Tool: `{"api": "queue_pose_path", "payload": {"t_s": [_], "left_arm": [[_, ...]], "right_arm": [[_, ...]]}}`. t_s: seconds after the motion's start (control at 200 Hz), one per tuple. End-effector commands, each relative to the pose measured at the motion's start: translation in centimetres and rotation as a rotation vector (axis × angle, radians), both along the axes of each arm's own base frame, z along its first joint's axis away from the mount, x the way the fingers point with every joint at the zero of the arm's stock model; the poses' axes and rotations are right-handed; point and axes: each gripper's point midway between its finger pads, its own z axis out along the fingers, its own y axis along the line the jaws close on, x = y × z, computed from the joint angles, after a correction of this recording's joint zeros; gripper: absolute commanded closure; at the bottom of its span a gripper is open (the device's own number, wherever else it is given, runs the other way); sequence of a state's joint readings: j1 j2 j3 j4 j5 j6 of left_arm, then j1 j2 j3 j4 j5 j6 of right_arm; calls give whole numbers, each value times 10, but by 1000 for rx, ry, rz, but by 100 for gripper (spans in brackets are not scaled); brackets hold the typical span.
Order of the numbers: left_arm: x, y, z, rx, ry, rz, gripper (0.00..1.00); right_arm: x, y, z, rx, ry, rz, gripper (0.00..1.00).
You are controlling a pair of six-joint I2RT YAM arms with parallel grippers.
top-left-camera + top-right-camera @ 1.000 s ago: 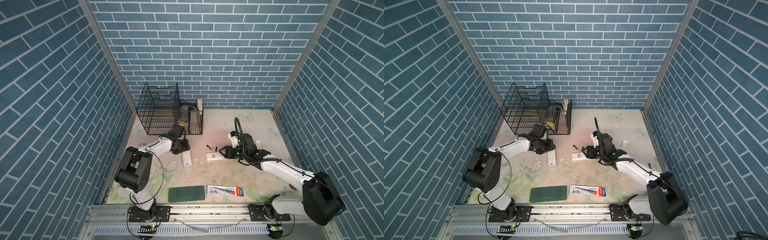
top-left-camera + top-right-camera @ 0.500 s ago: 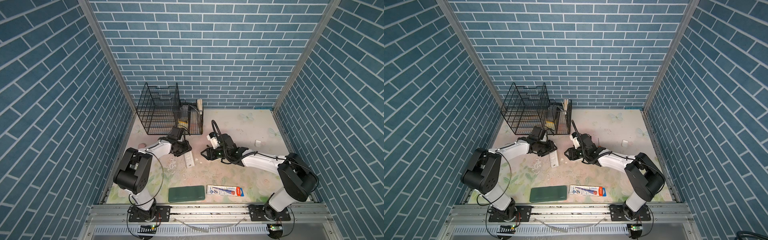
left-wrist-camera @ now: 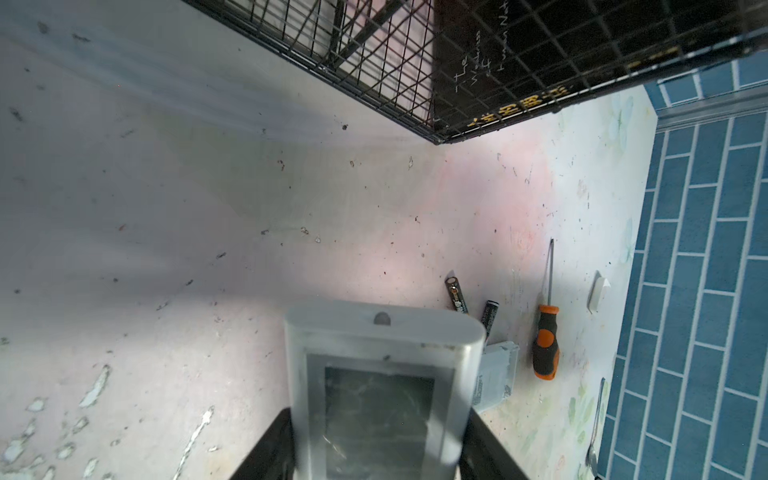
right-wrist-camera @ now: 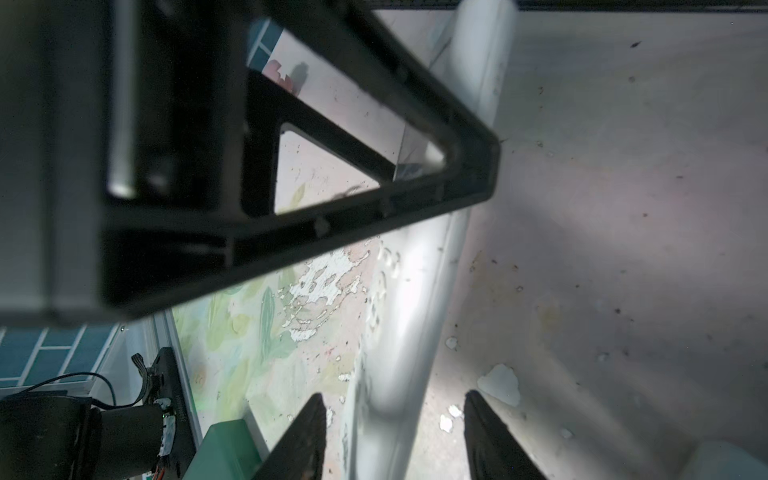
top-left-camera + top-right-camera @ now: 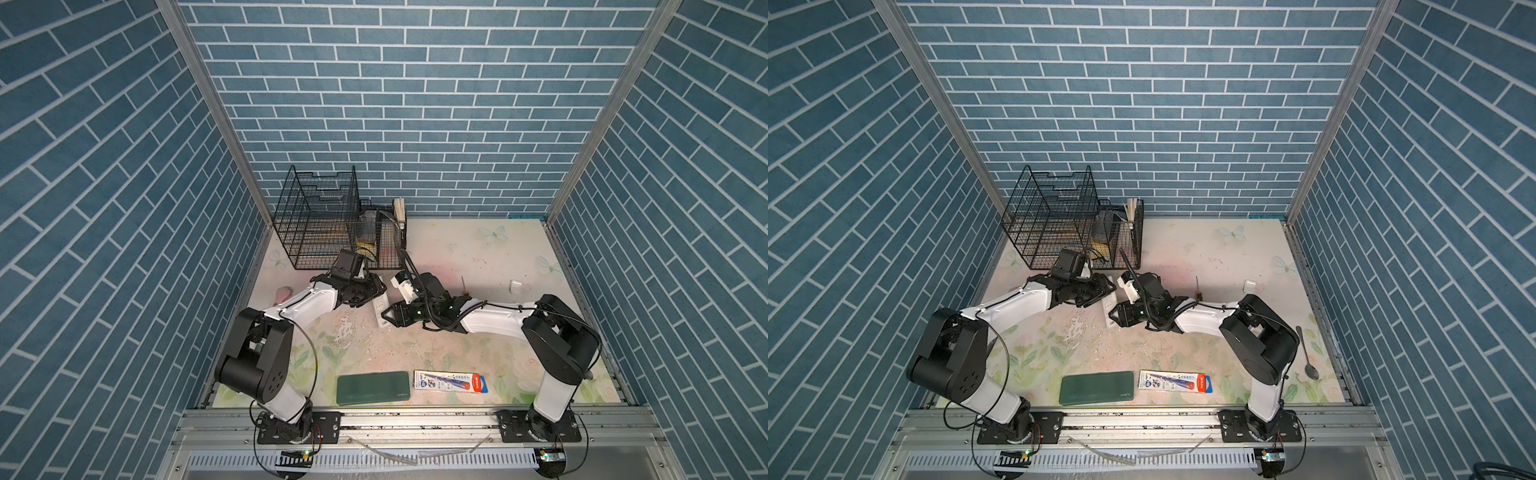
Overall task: Unload the batteries from the remote control
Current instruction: 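Close the right gripper on the remote's far end beside the left gripper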
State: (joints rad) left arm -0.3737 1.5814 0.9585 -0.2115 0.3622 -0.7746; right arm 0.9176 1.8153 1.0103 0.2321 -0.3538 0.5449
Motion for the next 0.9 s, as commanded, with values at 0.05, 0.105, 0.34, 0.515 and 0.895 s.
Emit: {"api": "queue_pose_path", "payload": {"t_s": [0.05, 0.105, 0.34, 0.515, 0.895], "left_arm": [[-1, -6, 14, -44, -34, -3, 88], [0, -6, 17, -52, -41, 1, 89], [-2, -3, 23, -52, -57, 10, 89], [-4, -3, 23, -62, -57, 18, 88], [-12, 8, 57, -64, -105, 33, 42]], "right_arm": [[0, 23, 16, 64, -10, 15, 51], [0, 25, 15, 69, -5, 14, 54], [2, 25, 15, 67, -12, -1, 79], [1, 20, 19, 50, -27, -8, 93], [-5, -5, 53, -88, -125, 48, 100]]}}
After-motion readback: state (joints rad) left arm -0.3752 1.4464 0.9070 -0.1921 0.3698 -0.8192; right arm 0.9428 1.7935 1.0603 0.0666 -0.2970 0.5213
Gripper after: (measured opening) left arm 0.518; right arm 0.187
